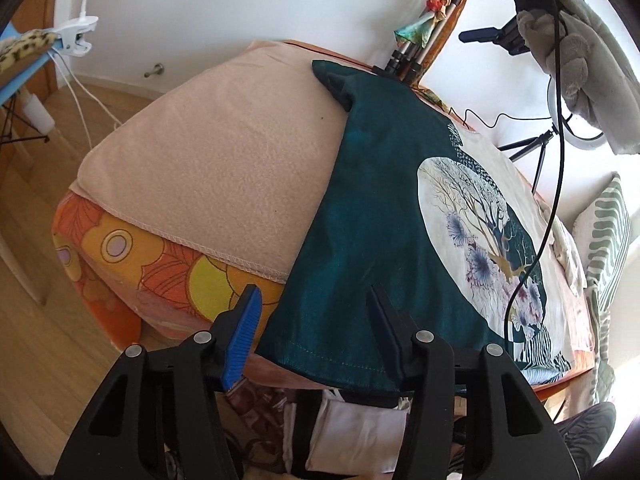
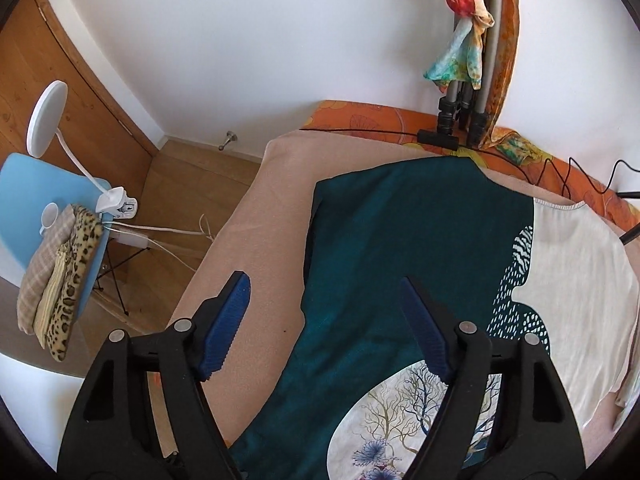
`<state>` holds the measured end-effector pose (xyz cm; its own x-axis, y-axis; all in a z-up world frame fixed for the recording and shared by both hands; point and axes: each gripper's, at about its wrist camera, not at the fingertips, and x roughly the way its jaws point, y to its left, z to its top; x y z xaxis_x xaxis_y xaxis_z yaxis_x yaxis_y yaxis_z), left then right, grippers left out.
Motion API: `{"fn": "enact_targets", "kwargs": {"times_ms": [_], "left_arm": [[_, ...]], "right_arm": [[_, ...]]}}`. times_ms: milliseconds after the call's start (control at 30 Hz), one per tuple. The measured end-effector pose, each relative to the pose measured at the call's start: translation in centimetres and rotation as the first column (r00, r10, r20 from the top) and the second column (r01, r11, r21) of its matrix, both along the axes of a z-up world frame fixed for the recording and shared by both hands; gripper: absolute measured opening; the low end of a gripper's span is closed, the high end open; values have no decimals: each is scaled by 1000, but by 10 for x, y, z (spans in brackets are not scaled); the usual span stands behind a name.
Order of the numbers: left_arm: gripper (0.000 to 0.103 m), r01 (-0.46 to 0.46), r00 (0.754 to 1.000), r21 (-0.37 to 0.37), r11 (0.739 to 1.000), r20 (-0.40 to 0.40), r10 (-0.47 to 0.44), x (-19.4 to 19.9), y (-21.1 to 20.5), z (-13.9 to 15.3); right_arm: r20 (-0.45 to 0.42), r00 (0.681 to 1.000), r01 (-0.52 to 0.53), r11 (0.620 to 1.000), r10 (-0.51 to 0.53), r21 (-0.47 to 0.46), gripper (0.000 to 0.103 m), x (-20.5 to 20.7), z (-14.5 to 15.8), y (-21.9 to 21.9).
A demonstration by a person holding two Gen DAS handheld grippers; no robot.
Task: Fold small clothes
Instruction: 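Grasp the dark green side hem with left tool while right tool grasps its shoulder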
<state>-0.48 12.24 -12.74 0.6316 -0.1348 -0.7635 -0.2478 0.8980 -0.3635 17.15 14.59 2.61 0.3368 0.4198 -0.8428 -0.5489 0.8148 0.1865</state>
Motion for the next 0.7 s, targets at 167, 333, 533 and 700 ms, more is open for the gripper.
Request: {"fn": "enact_targets", "kwargs": {"times_ms": [167, 333, 533, 700], "left_arm": [[52, -2, 1000, 28, 1000, -10, 2, 0, -2, -4], [51, -5, 1000, 2, 1000, 0, 5, 0, -1, -4], [30, 12, 1000, -9, 1000, 18, -12, 2, -2, -7], [8, 2, 999, -122, 992, 38, 3, 3, 8, -12]], "right_arm": [[45, 998, -45, 994, 50, -100, 78, 9, 17, 34], [66, 993, -93, 987, 102, -128, 68, 24, 2, 70], [-34, 996, -87, 989, 83, -124, 56, 55, -66, 104], [-101, 994, -61, 991, 49, -121, 50, 79, -118, 124]]}}
